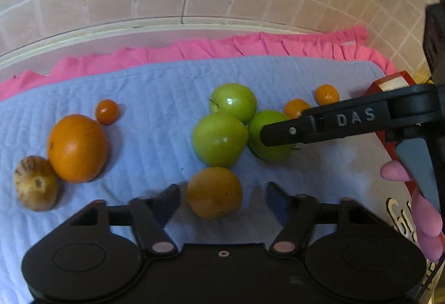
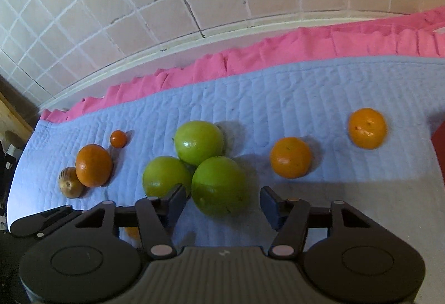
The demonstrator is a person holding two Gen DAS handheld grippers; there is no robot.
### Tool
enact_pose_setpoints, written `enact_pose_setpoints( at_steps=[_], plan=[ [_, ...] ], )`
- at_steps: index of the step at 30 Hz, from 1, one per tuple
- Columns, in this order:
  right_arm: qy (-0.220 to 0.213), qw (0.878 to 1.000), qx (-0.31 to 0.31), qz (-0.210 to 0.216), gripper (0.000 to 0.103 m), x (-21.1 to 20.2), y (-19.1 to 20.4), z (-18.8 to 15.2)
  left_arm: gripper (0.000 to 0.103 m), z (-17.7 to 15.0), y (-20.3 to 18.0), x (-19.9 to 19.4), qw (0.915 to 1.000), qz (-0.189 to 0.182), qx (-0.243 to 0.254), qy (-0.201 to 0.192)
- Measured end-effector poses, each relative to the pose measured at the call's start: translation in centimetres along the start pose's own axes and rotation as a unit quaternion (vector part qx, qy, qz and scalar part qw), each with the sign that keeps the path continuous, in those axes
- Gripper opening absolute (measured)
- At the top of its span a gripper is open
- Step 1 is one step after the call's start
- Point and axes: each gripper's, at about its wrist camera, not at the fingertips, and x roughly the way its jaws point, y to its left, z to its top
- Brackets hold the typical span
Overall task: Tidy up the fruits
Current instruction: 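Return both tools to the fruit on the mat, then grasp a round yellow-brown pear with the left tool while the right tool grasps a green apple, then carry both fruits into the red box and open both tools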
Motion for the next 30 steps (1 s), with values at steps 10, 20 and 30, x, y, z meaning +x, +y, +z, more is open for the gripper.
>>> enact_pose_setpoints(
  at_steps=[10,20,30],
  plan=[
    [0.008,1.0,0.012,0.017,0.055,1.1,-0.5,0.6,0.049,0.2,0.3,0.6,1.0,0.005,0.008,0.002],
    [0.001,1.0,0.02,0.011,0.052,0.7,-0.5,0.0,0.048,-0.5,0.1,-1.0,0.9998,0.016,0.006,-0.007],
    [-0.054,0.998,0.028,-0.009,0.052,-4.6,-1.3,-1.2,0.048,-0.1,-2.2,-4.3,0.9985,0.018,0.028,-0.043]
  ],
)
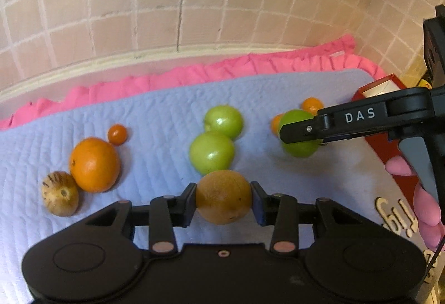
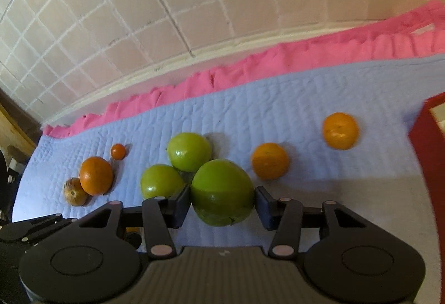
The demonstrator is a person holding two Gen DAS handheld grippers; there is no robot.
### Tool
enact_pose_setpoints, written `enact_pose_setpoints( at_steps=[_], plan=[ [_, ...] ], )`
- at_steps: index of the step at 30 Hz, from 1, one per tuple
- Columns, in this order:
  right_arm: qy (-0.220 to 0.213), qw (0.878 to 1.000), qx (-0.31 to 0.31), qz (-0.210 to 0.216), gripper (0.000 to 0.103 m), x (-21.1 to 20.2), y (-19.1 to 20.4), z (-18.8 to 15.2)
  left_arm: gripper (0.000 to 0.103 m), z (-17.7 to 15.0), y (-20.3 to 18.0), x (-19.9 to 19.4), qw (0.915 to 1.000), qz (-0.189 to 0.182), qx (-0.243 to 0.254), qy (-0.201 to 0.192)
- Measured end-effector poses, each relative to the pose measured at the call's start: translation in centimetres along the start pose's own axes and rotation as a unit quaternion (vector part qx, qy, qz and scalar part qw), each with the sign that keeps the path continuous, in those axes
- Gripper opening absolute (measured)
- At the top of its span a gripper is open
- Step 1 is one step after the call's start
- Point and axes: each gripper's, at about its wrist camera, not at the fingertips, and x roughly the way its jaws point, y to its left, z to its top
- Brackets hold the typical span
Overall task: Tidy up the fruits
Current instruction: 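Carry both fruits into the red box and open both tools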
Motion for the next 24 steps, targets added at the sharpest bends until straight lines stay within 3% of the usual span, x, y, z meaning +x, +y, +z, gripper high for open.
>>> enact_pose_setpoints(
  at_steps=[7,13,19,24],
  plan=[
    [-0.052,0.998,0.022,-0.017,0.052,-5.6,-2.3,-1.0,0.048,1.4,-2.7,-2.3,0.9993,0.003,0.014,-0.036],
    [-0.101,0.992,0.062,-0.036,0.052,-10.7,-6.1,-2.3,0.048,3.8,-7.4,-3.4,0.9951,-0.013,0.07,-0.068],
    [-0.161,0.977,0.119,-0.078,0.052,-16.6,-11.4,-3.6,0.048,7.3,-13.2,-2.6,0.9854,-0.063,0.127,-0.093],
    [-0.201,0.956,0.165,-0.139,0.052,-21.2,-16.7,-4.6,0.048,10.3,-18.7,-0.3,0.9752,-0.121,0.16,-0.093]
  ],
)
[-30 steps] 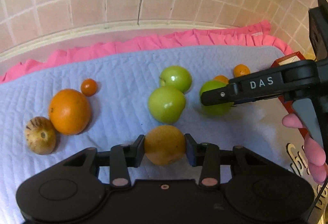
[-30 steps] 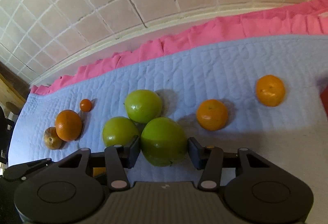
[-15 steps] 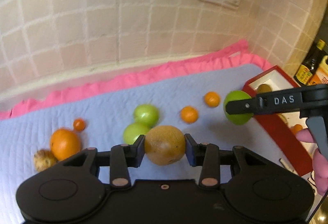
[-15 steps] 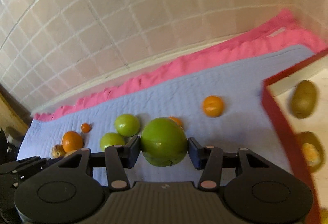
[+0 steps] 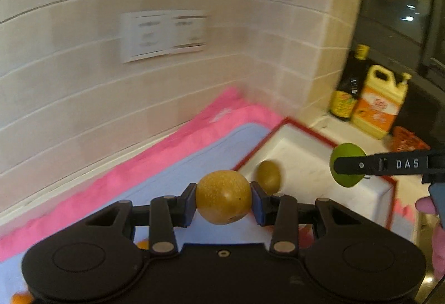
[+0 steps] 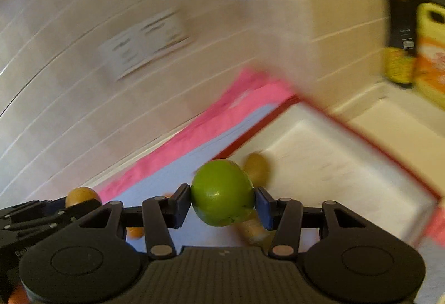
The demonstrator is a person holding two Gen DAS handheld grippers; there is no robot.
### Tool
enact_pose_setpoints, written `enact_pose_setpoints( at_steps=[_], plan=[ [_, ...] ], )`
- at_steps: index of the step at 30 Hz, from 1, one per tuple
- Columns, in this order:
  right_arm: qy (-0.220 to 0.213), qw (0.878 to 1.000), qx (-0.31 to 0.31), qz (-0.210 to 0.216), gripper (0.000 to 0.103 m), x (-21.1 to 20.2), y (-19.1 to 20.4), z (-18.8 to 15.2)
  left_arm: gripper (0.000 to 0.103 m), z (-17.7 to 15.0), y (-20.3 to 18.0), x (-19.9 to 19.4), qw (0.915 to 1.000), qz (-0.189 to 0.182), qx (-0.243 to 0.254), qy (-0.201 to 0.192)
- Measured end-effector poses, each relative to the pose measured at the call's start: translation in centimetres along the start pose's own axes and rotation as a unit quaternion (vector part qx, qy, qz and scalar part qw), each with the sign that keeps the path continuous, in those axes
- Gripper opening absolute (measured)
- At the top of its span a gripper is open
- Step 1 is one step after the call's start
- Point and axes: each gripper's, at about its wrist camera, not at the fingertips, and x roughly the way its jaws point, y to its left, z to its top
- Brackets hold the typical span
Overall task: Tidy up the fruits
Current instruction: 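Carry both fruits into the red box and open both tools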
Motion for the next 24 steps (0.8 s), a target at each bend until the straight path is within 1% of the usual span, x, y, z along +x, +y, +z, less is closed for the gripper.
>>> enact_pose_setpoints(
  at_steps=[3,6,8,11,14,17,21,24],
  plan=[
    [-0.012,0.999,0.026,-0.029,0.052,-0.7,-3.8,1.1,0.048,2.1,-2.6,2.8,0.9993,-0.036,0.011,0.009],
    [-0.012,0.998,0.047,-0.047,0.052,0.0,-6.7,1.6,0.048,3.7,-5.2,6.4,0.997,-0.07,0.027,0.022],
    [-0.006,0.997,0.059,-0.054,0.052,0.9,-8.3,1.6,0.048,4.4,-6.7,8.9,0.9945,-0.092,0.032,0.039],
    [0.013,0.995,0.072,-0.063,0.052,2.7,-9.9,1.2,0.048,4.9,-8.3,13.2,0.9905,-0.115,0.03,0.07],
    [0.036,0.994,0.078,-0.074,0.052,4.9,-11.2,0.5,0.048,4.8,-9.1,17.7,0.9862,-0.127,0.018,0.106],
    [0.054,0.992,0.076,-0.08,0.052,6.7,-12.1,0.2,0.048,4.3,-9.4,20.9,0.9818,-0.135,0.002,0.134],
    [0.064,0.992,0.068,-0.084,0.052,8.2,-12.4,0.0,0.048,3.7,-10.3,23.3,0.9784,-0.139,0.002,0.153],
    [0.07,0.991,0.06,-0.101,0.052,9.1,-12.5,-0.1,0.048,3.1,-10.8,24.3,0.9761,-0.14,0.007,0.166]
  ],
)
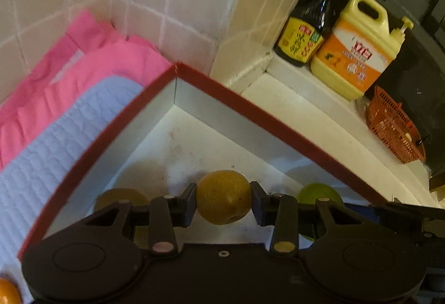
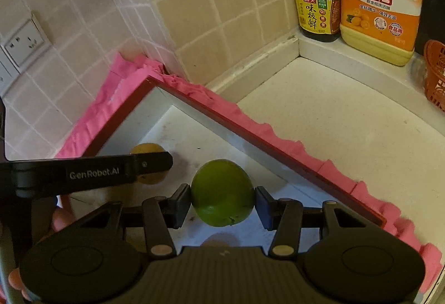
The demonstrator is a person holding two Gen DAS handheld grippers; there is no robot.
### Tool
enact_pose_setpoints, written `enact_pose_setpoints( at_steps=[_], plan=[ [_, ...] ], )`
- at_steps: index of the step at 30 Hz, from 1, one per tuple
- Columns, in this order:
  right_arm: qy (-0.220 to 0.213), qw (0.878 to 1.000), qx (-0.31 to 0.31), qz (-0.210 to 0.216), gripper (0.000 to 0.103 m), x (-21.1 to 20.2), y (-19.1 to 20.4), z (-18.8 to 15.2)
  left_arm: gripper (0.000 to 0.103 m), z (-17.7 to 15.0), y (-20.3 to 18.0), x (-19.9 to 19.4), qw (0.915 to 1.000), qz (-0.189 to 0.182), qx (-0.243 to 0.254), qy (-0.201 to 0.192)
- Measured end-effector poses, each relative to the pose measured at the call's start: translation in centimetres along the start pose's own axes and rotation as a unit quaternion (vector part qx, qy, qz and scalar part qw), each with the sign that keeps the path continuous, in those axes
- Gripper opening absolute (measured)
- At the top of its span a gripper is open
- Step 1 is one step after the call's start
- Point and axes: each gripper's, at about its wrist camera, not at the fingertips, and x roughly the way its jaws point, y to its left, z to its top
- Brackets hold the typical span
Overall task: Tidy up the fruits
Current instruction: 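Carry both fruits into the red box and open both tools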
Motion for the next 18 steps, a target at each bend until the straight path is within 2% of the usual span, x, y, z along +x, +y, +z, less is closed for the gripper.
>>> enact_pose_setpoints(
  at_steps=[9,11,13,18],
  plan=[
    [0.024,0.999,-0.008,-0.023,0.052,1.6,0.0,-0.8,0.048,-0.8,-0.1,1.0,0.9998,0.003,0.002,0.021],
    [0.029,0.999,-0.006,-0.022,0.053,1.5,0.1,-0.8,0.053,-0.8,-0.1,0.9,0.9997,-0.001,0.0,0.023],
    [0.028,1.0,0.001,-0.012,0.053,1.0,0.0,-0.7,0.064,-0.8,0.0,0.4,0.9996,-0.01,-0.007,0.025],
    [0.002,1.0,-0.01,-0.022,0.053,-2.1,0.3,-0.5,0.068,-1.1,0.0,-2.8,0.9999,-0.01,-0.009,-0.002]
  ],
)
